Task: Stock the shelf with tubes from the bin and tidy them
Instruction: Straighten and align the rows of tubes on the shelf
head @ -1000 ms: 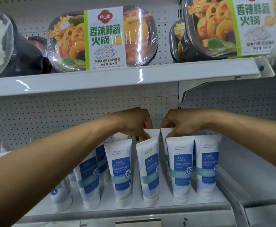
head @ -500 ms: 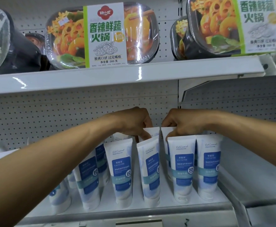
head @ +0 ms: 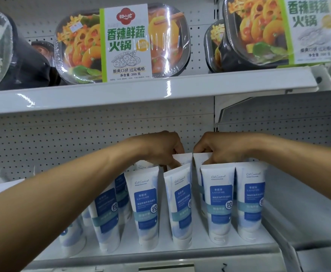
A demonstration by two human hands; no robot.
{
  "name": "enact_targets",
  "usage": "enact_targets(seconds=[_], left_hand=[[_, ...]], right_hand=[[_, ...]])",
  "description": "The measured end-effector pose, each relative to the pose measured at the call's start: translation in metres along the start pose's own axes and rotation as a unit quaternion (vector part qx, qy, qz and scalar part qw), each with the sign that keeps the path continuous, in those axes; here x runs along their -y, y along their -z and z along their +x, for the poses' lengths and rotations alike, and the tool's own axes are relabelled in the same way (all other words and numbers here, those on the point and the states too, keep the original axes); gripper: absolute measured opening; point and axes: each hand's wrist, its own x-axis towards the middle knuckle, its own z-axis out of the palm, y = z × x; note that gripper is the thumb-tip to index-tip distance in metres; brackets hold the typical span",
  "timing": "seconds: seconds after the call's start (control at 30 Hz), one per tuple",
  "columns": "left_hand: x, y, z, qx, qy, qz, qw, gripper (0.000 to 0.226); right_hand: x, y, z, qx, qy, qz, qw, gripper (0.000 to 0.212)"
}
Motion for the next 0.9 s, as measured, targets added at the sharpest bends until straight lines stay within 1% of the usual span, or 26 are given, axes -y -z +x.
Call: enact_targets(seconds=[0.13, 0.2, 0.27, 0.33, 0.4, 0.47, 0.53, 0.6, 0.63, 0.67, 0.73, 0.77, 0.83, 0.9], left_hand=[[-0.002, 0.001, 0.001, 0.004, -0.005, 0.0, 1.0, 0.01], [-0.002, 0.001, 0.001, 0.007, -0.005, -0.001, 1.0, 0.009], [-0.002, 0.001, 0.001, 0.008, -0.003, 0.0, 1.0, 0.011], [-0.003, 0.001, -0.001, 0.01, -0.001, 0.009, 1.0, 0.018], [-0.004, 0.004, -0.004, 0.0, -0.001, 0.014, 1.0, 0.024], [-0.007, 0.011, -0.011, -0.044, -0.004, 0.007, 0.999, 0.022], [-0.014, 0.018, -0.022, -0.118, -0.014, 0.01, 0.993, 0.017], [-0.025, 0.02, -0.037, -0.165, -0.02, -0.004, 0.986, 0.017], [-0.03, 0.021, -0.045, -0.168, -0.021, -0.012, 0.986, 0.022], [-0.035, 0.02, -0.053, -0.158, -0.016, -0.009, 0.987, 0.03], [-0.042, 0.016, -0.069, -0.116, 0.015, 0.036, 0.992, 0.045], [-0.044, 0.013, -0.075, -0.093, 0.033, 0.069, 0.993, 0.05], [-0.045, 0.005, -0.08, -0.06, 0.058, 0.123, 0.989, 0.054], [-0.044, -0.004, -0.078, -0.048, 0.057, 0.148, 0.986, 0.049]], right_hand=[[0.0, 0.0, 0.001, 0.001, -0.001, 0.0, 1.0, 0.004], [0.0, 0.001, 0.0, 0.004, -0.002, -0.001, 1.0, 0.007], [0.001, 0.001, 0.0, 0.008, -0.001, -0.004, 1.0, 0.01], [0.001, 0.002, -0.001, 0.004, -0.004, -0.006, 1.0, 0.003], [0.001, 0.005, -0.004, -0.012, -0.003, 0.005, 1.0, 0.016], [0.001, 0.01, -0.008, -0.06, 0.01, 0.02, 0.998, 0.022], [0.005, 0.014, -0.016, -0.124, 0.036, 0.022, 0.991, 0.02], [0.011, 0.016, -0.026, -0.15, 0.059, 0.036, 0.986, 0.017], [0.015, 0.016, -0.032, -0.138, 0.069, 0.046, 0.987, 0.019], [0.019, 0.016, -0.039, -0.11, 0.074, 0.047, 0.99, 0.026], [0.026, 0.015, -0.051, -0.039, 0.061, 0.02, 0.997, 0.041], [0.028, 0.013, -0.055, -0.009, 0.049, -0.001, 0.999, 0.042], [0.028, 0.009, -0.059, 0.022, 0.027, -0.034, 0.999, 0.036], [0.028, 0.003, -0.057, 0.026, 0.01, -0.062, 0.998, 0.024]])
